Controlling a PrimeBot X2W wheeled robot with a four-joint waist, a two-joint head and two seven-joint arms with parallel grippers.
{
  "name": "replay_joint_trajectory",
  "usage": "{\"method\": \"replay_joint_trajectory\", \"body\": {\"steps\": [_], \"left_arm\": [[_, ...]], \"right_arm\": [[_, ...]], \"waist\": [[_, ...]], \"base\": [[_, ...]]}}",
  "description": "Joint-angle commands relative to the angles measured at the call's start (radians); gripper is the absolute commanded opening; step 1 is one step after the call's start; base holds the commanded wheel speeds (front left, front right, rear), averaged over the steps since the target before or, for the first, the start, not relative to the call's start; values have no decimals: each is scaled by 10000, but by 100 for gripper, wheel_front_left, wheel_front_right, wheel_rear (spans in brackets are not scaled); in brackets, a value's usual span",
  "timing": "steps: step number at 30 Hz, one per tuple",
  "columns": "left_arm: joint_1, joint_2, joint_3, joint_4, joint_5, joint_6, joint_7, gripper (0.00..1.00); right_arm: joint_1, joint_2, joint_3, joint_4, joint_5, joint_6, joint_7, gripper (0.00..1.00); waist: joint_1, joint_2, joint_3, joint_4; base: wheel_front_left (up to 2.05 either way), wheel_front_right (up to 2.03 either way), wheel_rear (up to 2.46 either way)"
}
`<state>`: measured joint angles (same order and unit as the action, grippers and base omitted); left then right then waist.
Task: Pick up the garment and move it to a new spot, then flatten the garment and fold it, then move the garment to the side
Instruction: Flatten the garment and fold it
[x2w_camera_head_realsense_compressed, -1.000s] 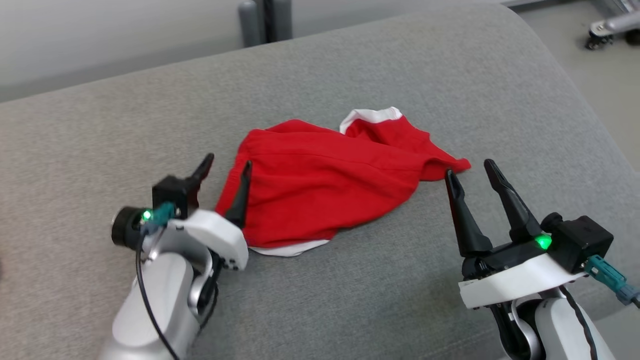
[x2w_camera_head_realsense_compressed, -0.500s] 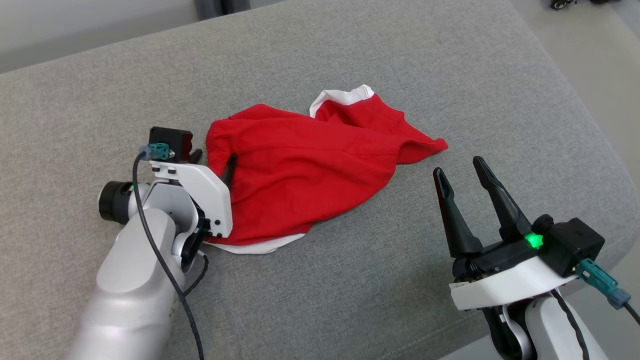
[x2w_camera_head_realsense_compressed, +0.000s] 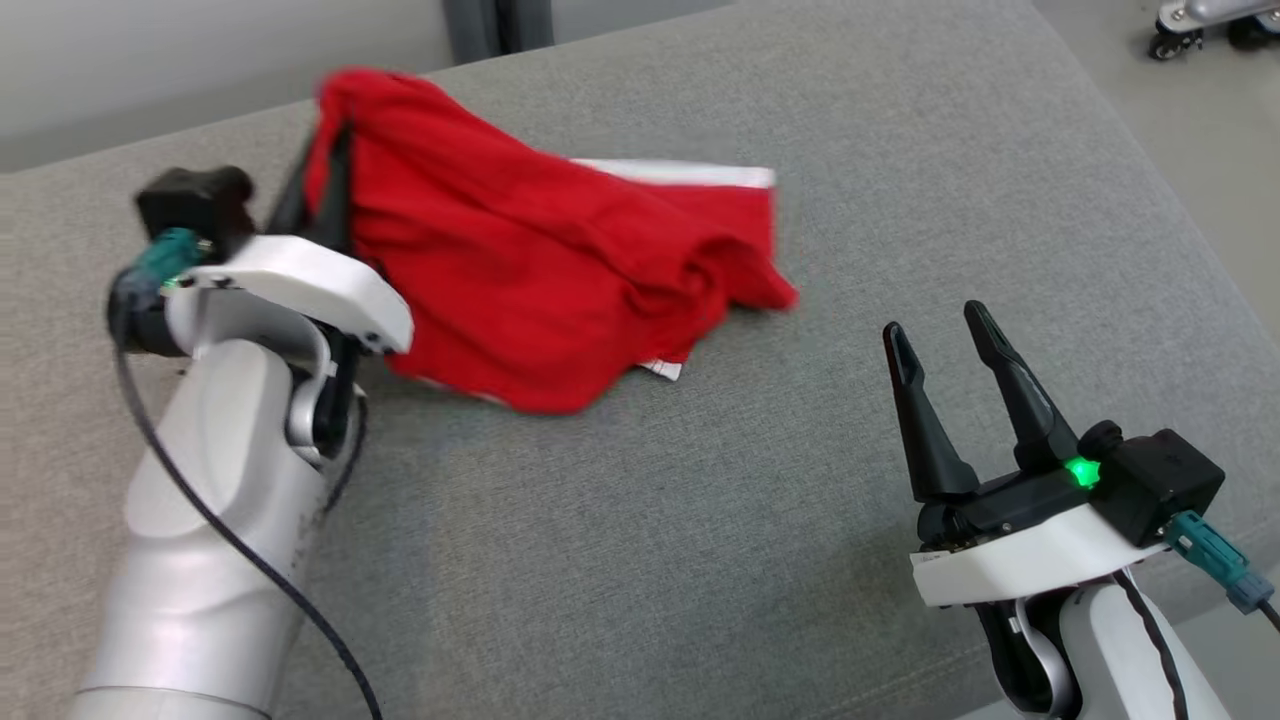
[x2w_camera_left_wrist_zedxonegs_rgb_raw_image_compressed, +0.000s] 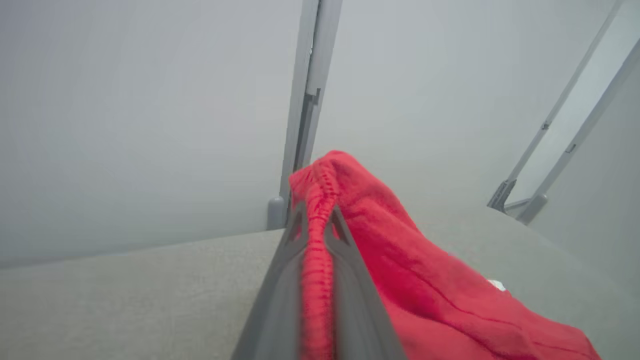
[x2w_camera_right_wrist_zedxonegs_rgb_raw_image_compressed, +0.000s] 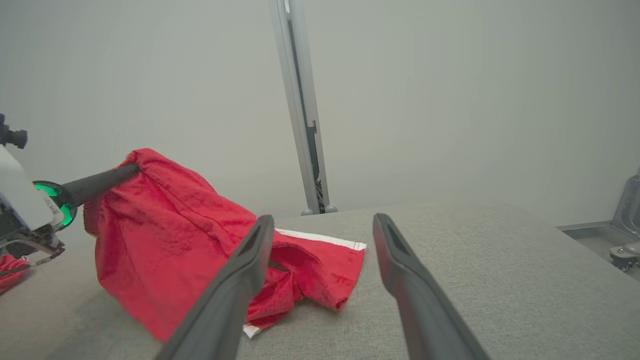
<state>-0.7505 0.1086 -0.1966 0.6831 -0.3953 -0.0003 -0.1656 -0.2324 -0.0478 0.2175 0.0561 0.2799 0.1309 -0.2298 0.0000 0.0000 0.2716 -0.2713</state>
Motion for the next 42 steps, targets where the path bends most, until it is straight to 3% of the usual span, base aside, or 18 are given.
{"method": "replay_joint_trajectory", "body": {"steps": [1, 4, 7, 8, 9, 10, 11, 20, 30, 37, 42], "left_arm": [[-157, 90, 151, -103, 35, 168, -265, 0], [-15, 258, 496, -171, 98, 716, -643, 0], [393, 365, 268, 529, 264, 999, 62, 0], [398, 422, 203, 709, 361, 1085, 250, 19], [421, 483, 138, 845, 430, 1129, 333, 47], [470, 496, 147, 941, 421, 1196, 276, 89], [553, 490, 144, 1062, 429, 1256, 224, 100], [992, 245, 172, 540, 368, 1070, -859, 100], [3251, 70, 276, -2932, 1073, 696, -990, 100], [5076, -252, 16, -4263, 1288, 399, -995, 100], [5531, -437, -317, -4459, 1283, 286, -996, 100]], "right_arm": [[-41, -49, -49, 26, -81, -3, -87, 100], [-5, -49, -88, 53, -108, -3, -107, 100], [-3, -49, -26, 90, -63, -3, -102, 100], [-19, -47, 31, 103, -61, -3, -97, 100], [-36, -52, 57, 125, -68, -3, -95, 100], [-54, -56, 70, 142, -73, -3, -92, 100], [-67, -53, 91, 164, -80, -3, -85, 100], [-21, -53, -108, 301, -70, -3, -26, 100], [325, -50, -916, 967, -208, -3, 8, 100], [175, -55, -1680, 2069, 85, -3, -62, 100], [-376, -47, -2389, 3624, 991, -2, 126, 100]], "waist": [[0, 0, -118, 131], [0, 0, -249, 322], [0, 0, -333, 484], [0, 0, -340, 522], [0, 0, -345, 561], [0, 0, -349, 604], [0, 0, -355, 650], [0, 0, -645, 1251], [0, 0, -1172, 2563], [0, 0, -1218, 3707], [0, 0, -1088, 4475]], "base": [[0, 0, 0], [0, 0, 0], [0, 0, 0], [0, 0, 0], [0, 0, 0], [0, 0, 0], [0, 0, 0], [0, 0, 0], [0, 0, 0], [0, 0, 0], [0, 0, 0]]}}
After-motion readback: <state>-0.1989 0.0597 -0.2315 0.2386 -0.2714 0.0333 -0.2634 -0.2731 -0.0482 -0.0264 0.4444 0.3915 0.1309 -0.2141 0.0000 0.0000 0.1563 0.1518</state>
